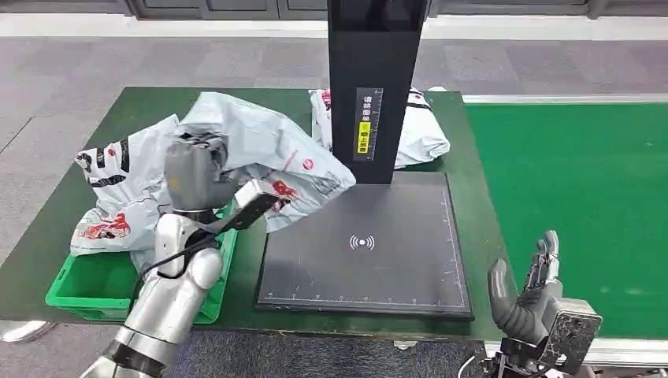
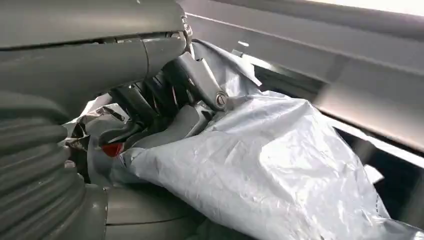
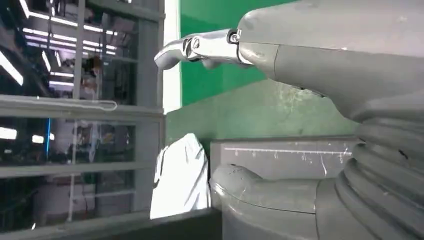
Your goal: Moved the parcel from conveyor to table for the left to box.
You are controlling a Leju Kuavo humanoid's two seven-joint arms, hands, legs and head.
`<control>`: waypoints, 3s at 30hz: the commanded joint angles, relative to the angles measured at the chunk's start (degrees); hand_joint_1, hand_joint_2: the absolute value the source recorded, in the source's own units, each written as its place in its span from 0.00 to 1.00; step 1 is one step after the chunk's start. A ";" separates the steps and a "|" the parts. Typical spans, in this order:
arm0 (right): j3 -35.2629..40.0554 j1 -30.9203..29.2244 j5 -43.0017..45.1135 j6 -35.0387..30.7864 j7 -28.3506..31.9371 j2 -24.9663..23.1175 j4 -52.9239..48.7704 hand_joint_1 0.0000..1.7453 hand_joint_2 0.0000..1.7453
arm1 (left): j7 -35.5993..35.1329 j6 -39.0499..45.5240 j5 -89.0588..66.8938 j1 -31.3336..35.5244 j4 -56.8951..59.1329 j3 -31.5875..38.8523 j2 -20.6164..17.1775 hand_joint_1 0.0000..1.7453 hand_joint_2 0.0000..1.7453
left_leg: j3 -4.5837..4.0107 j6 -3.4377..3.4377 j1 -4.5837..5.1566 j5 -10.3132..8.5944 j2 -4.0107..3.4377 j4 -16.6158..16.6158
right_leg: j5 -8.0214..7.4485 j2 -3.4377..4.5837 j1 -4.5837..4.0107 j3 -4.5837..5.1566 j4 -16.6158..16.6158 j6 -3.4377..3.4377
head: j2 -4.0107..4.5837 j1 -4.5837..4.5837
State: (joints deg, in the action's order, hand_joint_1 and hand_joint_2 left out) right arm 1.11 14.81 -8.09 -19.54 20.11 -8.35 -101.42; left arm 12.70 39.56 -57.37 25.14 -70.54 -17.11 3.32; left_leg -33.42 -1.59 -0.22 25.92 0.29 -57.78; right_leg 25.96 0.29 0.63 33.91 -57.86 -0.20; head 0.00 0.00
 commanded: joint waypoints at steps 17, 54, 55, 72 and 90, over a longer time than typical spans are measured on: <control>-1.54 0.06 1.88 -1.51 0.11 0.59 3.04 0.00 1.00 | 2.94 0.44 -18.34 1.28 -10.99 47.94 5.07 1.00 1.00 | 0.05 0.03 -0.07 -0.01 -0.02 0.11 | -0.03 -0.01 -0.13 -0.10 0.20 -0.01 | 0.00 0.00; -6.85 -0.33 -2.70 7.45 -2.34 -2.30 0.62 0.00 1.00 | -6.92 -35.64 -17.33 10.81 21.70 1.22 -6.59 0.00 0.00 | 0.01 -0.01 -0.08 -0.10 0.37 0.15 | -0.04 -0.44 -0.11 -0.14 0.24 -0.06 | 0.00 0.00; -6.85 -0.33 -2.70 7.45 -2.34 -2.30 0.62 0.00 1.00 | -6.92 -35.64 -17.33 10.81 21.70 1.22 -6.59 0.00 0.00 | -0.04 -0.02 -0.09 -0.12 0.43 0.11 | -0.04 -0.50 -0.13 -0.11 0.21 -0.07 | 0.00 0.00; -4.10 -0.24 -2.47 4.37 -3.59 -1.37 1.99 0.00 1.00 | -24.75 -30.58 -22.83 13.92 30.12 18.50 -7.28 0.20 0.00 | 0.10 -0.07 -0.06 0.00 -0.18 0.12 | -0.07 0.17 -0.11 -0.04 0.17 -0.07 | 0.00 0.00; -6.71 1.50 -2.73 5.24 -2.70 -3.26 0.28 0.00 1.00 | -13.80 -21.33 -17.37 9.24 11.18 7.78 -4.27 0.00 1.00 | -0.10 -0.03 -0.07 0.01 0.28 -0.02 | 0.06 -0.28 -0.12 -0.01 0.11 -0.03 | 0.02 0.00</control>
State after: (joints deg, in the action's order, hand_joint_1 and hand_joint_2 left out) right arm -1.92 15.94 -10.95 -14.38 16.87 -9.86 -101.42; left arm -3.12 11.00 -74.29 35.86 -46.25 -1.01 -2.80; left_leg -33.47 -1.70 -0.22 25.94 0.29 -57.79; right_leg 25.97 0.35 0.59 34.02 -57.86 -0.27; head 0.02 0.00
